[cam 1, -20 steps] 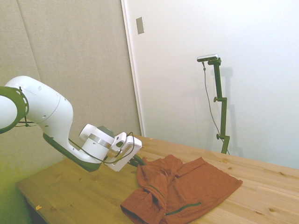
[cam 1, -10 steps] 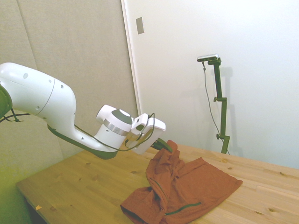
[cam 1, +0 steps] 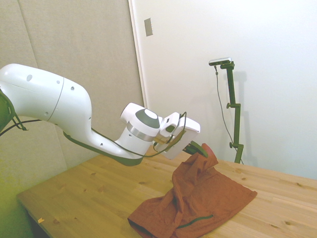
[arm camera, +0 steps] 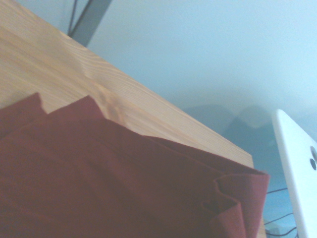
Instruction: Fold the shorts
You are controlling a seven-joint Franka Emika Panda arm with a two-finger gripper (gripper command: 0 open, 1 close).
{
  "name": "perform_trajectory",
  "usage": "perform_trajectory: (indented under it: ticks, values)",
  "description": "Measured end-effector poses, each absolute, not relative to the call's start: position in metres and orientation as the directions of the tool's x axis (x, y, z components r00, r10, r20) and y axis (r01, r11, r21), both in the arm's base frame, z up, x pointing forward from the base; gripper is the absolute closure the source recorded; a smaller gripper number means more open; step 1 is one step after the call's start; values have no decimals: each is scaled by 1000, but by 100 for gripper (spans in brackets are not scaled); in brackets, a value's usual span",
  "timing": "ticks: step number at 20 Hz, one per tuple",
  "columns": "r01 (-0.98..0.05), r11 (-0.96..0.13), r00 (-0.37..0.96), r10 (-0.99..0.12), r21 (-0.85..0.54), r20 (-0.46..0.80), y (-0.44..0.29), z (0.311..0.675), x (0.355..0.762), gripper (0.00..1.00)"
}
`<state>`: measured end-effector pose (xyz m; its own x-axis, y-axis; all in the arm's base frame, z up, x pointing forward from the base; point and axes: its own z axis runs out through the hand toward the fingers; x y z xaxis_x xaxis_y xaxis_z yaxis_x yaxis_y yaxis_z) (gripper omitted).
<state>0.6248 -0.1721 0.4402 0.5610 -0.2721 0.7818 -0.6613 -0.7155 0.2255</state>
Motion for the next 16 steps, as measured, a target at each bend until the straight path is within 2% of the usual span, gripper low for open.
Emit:
perform_trajectory:
  ticks: [2,3,10,16]
  values:
    - [-678,-700,553,-286,224,783,-189,440,627,100]
    - [-687,-691,550,-291,226,783,-198,438,626,0]
    - [-744,-641,521,-382,187,764,-251,416,618,0]
    - [-756,-634,512,-416,164,751,-263,421,620,0]
